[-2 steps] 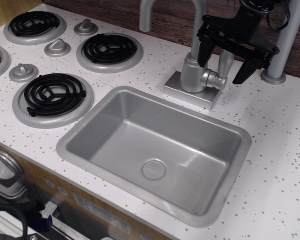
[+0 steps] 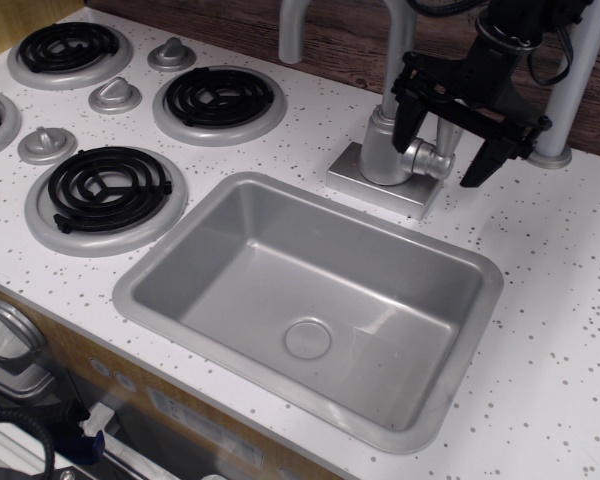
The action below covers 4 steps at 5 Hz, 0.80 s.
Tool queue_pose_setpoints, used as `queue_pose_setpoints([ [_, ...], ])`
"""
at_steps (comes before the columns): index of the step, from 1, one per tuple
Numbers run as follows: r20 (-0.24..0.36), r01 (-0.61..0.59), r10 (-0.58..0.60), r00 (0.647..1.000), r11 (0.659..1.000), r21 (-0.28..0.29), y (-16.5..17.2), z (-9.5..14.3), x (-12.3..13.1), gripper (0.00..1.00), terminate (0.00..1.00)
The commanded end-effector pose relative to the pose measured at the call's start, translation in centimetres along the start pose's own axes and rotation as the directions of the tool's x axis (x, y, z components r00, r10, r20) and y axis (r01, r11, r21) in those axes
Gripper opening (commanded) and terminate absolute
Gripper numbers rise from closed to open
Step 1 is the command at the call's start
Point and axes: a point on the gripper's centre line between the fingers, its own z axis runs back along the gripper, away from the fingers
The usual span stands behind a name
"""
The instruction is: Lever vertical to front
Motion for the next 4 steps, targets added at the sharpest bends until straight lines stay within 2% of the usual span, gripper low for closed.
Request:
queue_pose_setpoints([
  [1,0.175,0.011,-0.012,0.984,1.000,0.005,0.6,2.8,2.0,1.00,0.00],
  [2,0.282,0.032,-0.045,0.958,0.998,0.051,0.6,3.8,2.6,1.00,0.00],
  [4,0.299,0.076,-0.082,0.951,0.997,0.032,0.7,3.5,4.0,1.00,0.00],
])
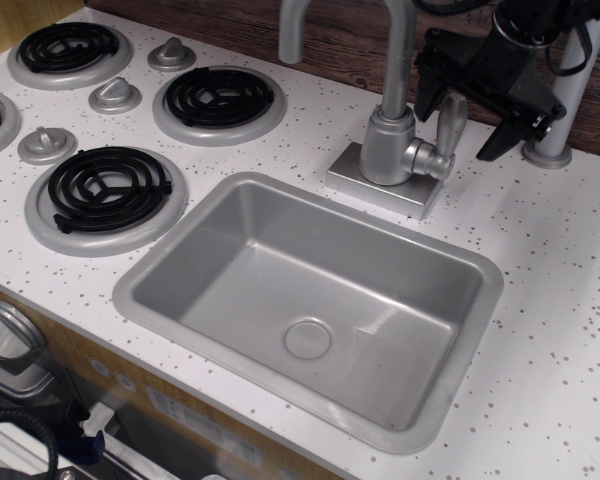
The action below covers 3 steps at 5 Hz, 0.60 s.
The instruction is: Lever vertical to front
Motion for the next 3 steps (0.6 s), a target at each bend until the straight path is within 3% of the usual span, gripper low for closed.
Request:
queue_pose_setpoints([
  [1,0.071,0.002,0.000,0.997,1.000,-0.024,1.30,1.89,2.34,1.00,0.00],
  [3,0.054,0.004,-0.001,0.999,0.999,-0.043,1.44,1.04,2.94,1.00,0.00],
])
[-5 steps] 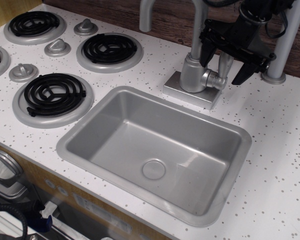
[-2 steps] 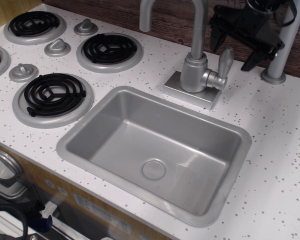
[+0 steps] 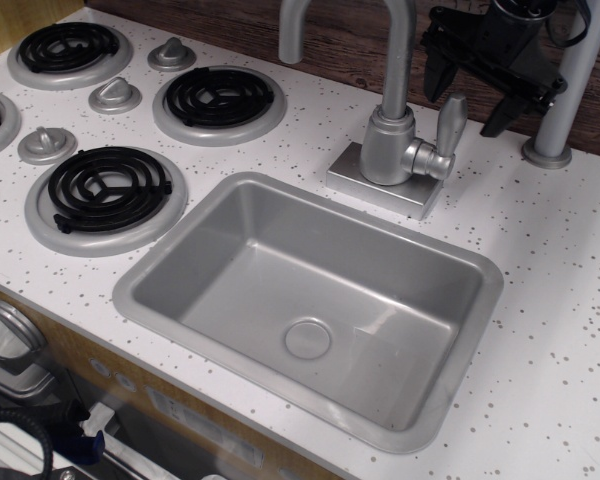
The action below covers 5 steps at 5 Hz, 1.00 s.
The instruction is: Lever vertical to front
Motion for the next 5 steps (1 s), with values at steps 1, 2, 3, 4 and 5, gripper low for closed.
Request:
queue_pose_setpoints([
  [1,0.032,-0.031,0.031,0.999,0.999,-0.014,0.7,1.2,1.2,0.00,0.00],
  [2,-0.005,-0.064,0.064,0.998,0.998,-0.017,0.6,1.3,0.3,0.00,0.00],
  [3,-0.110,-0.128,0.126,0.986,0.992,-0.006,0.1,2.3,-1.3,0.00,0.00],
  [4,-0.165,-0.182,0.174,0.971,0.983,-0.034,-0.2,2.0,-2.7,0.00,0.00],
  [5,-0.164,-0.218,0.205,0.965,0.974,-0.061,-0.5,1.2,-3.8,0.00,0.00],
])
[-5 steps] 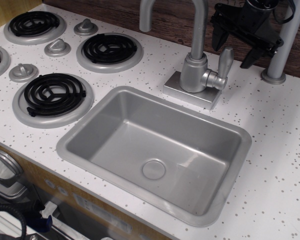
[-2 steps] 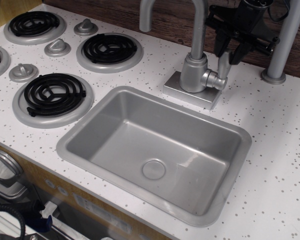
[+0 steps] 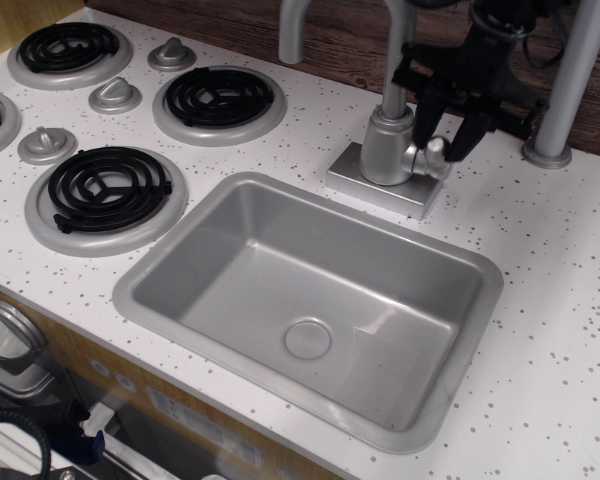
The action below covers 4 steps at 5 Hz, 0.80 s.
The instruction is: Lever vertical to front
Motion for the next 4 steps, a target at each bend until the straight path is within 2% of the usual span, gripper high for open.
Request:
queue_pose_setpoints([
  [1,0.033,-0.044,0.046,0.998,0.996,-0.073,0.2,0.8,-0.3,0.00,0.00],
  [4,0.041,-0.040,0.046,0.998,0.991,-0.131,0.4,-0.8,0.1,0.00,0.00],
])
